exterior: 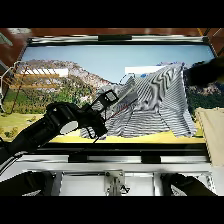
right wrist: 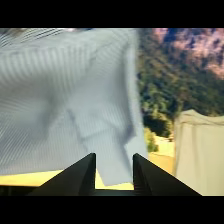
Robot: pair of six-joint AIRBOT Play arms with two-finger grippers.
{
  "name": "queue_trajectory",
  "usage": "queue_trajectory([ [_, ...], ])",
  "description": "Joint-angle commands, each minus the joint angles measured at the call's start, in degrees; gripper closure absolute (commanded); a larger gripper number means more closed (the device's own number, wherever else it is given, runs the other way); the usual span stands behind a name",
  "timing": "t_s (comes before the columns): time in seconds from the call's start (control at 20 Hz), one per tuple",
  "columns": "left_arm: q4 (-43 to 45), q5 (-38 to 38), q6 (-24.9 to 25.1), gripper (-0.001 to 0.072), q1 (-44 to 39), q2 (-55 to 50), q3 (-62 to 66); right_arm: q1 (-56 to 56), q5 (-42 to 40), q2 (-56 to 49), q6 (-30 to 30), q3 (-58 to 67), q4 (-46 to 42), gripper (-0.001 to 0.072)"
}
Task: Fold the shirts.
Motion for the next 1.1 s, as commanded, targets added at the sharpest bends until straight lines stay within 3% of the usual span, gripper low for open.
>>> queue_trajectory([
  [0.0,0.0,-3.9,5.2,0.0669,0.3,0.1,0.1,-24.8,-8.5,0.9,-17.5,-1.5,12.3,0.0371],
  [0.05,0.0,-4.7,6.9,0.0669,0.7,0.1,0.1,-29.5,-8.2,-0.8,-28.7,-2.4,18.3,0.0309],
  [0.1,0.0,-5.4,8.1,0.0669,1.3,0.1,0.1,-32.7,-6.3,-3.0,-41.2,-3.0,24.8,0.0182],
  [0.2,0.0,-5.6,10.8,0.0669,3.0,0.1,0.1,-34.4,-1.7,-7.3,-57.2,-3.1,37.0,0.0188],
  [0.3,0.0,-5.6,15.2,0.0669,5.0,0.0,0.1,-32.0,-0.4,-10.4,-68.8,-3.1,43.1,0.0188],
  [0.45,0.0,-5.6,20.8,0.0669,7.7,-0.1,0.1,-26.3,-0.2,-13.6,-74.2,-3.1,43.5,0.0186],
  [0.6,0.0,-5.0,23.9,0.0669,9.3,-0.3,0.1,-22.3,0.3,-16.2,-75.3,-3.1,43.5,0.0186],
  [1.05,-0.2,-0.4,25.2,0.0670,9.9,-0.3,0.1,-17.6,1.2,-23.9,-75.3,-3.1,42.9,0.0157],
])
